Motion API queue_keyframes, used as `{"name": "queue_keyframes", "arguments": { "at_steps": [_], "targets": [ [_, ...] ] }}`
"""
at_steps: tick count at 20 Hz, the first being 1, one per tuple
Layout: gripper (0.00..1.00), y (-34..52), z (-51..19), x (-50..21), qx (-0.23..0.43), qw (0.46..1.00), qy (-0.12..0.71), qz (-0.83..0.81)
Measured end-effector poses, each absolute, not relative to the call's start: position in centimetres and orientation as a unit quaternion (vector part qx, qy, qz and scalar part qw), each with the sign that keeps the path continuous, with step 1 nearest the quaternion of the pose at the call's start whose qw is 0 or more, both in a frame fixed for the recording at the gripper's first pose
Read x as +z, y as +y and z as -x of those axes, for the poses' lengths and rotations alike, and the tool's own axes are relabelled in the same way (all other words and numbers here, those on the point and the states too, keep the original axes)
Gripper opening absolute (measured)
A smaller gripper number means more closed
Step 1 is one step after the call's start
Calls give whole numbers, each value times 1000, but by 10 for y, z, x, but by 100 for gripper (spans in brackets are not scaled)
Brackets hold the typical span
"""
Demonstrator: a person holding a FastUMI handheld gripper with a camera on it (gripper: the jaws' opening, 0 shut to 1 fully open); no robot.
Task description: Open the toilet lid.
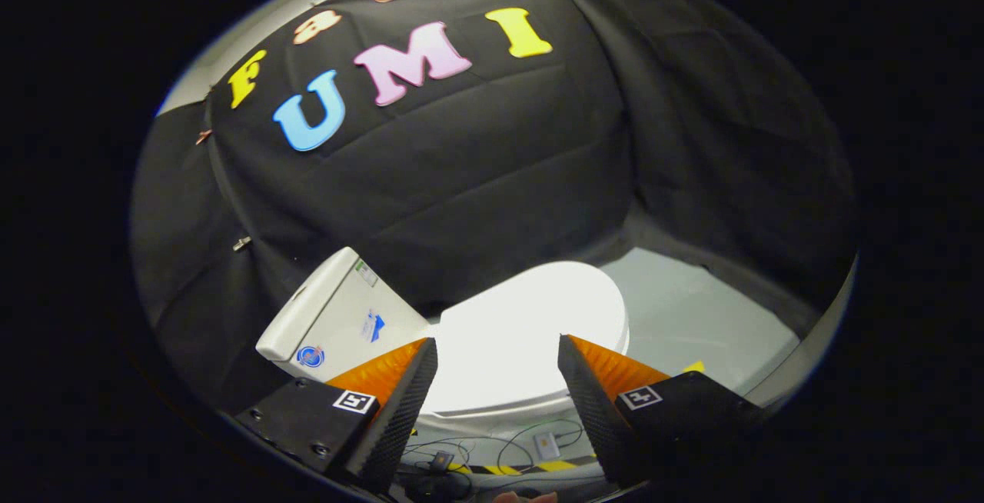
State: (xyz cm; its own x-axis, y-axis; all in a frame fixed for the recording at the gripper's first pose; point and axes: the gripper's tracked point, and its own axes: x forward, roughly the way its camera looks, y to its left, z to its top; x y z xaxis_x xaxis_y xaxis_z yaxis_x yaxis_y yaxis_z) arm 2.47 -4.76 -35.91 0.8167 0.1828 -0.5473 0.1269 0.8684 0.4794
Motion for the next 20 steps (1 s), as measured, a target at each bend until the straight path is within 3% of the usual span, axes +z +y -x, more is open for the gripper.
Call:
{"name": "queue_keyframes", "arguments": {
  "at_steps": [14, 20],
  "targets": [
    [98, -91, -12, -574, -57, 794, 447, -409],
    [89, -88, -27, -618, -44, 764, 455, -456]
  ]
}}
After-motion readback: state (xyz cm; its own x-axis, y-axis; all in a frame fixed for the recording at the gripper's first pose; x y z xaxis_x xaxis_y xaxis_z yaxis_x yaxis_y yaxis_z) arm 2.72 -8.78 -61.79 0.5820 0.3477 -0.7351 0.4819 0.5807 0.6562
